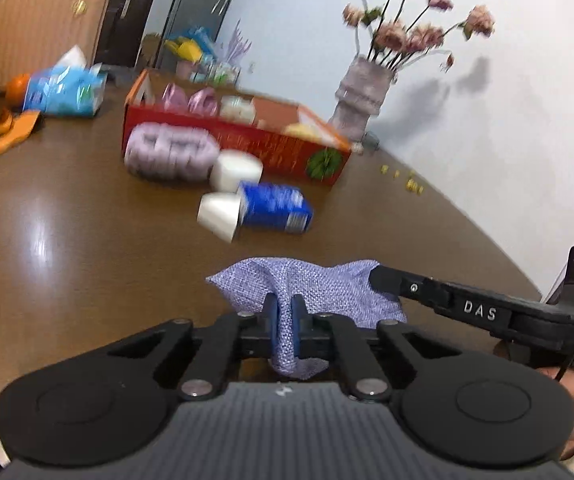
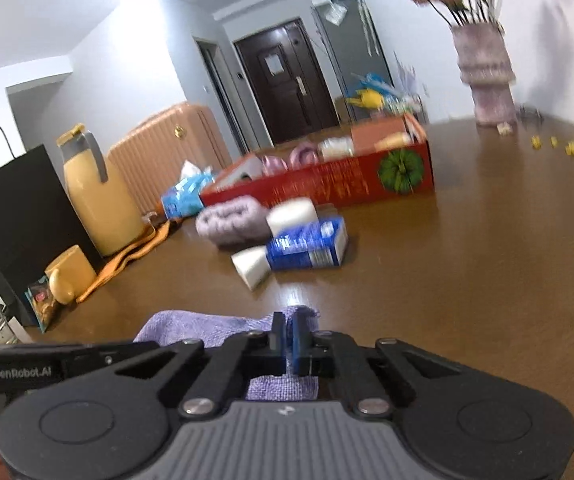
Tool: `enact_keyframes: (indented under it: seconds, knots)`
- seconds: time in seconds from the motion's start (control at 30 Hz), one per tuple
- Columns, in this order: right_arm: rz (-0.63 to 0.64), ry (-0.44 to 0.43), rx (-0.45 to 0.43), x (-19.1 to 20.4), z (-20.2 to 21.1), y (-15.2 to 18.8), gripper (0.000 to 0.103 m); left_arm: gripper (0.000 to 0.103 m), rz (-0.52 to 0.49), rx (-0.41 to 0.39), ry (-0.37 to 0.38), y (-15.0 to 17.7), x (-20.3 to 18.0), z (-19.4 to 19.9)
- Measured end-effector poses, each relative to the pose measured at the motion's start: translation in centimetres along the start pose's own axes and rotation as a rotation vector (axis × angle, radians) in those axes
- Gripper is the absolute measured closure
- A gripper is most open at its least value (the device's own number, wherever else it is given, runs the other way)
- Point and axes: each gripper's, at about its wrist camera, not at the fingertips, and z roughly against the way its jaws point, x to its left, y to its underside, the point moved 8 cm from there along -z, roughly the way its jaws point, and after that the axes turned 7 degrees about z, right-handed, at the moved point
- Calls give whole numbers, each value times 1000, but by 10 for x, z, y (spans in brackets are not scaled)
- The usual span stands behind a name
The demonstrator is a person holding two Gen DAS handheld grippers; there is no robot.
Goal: Organize soft objects
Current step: 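Carry the purple sachet into the box and open both grippers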
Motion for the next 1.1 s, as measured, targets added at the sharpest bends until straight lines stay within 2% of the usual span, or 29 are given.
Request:
enact_keyframes:
  seconds: [0.1,0.23,0.33,0.43,0.57,0.67,0.8,0.83,0.9,0.97,1.1]
  knots:
    - [46,-26,-58,4,-3,-40,101,96,-43,-70,37,-47,-6,-2]
    - [166,-29,-151,8,-34,-121,101,96,-101,-148,49,-134,-7,-30]
    - [205,-30,-143,3,-91,-175,101,96,-108,-128,-5,-188,5,-75]
    - [140,-69,-62,-9,-153,-203,101,96,-106,-76,-142,-218,30,-123]
    - [126,-41,43,-23,-221,-208,101,96,-119,16,-230,-226,58,-181]
    - [186,34,100,-26,-259,-196,101,96,-165,53,-319,-220,77,-212]
    - [227,36,177,-25,-274,-171,99,93,-193,85,-297,-205,86,-213]
    - [243,32,183,-23,-274,-169,93,89,-209,73,-304,-204,86,-210]
    - [246,36,181,-24,-271,-170,89,75,-197,62,-312,-206,87,-203]
    - [220,32,175,-26,-263,-177,89,59,-168,30,-319,-214,88,-189]
    - [216,61,105,-34,-218,-201,83,46,-190,-66,-356,-233,78,-145]
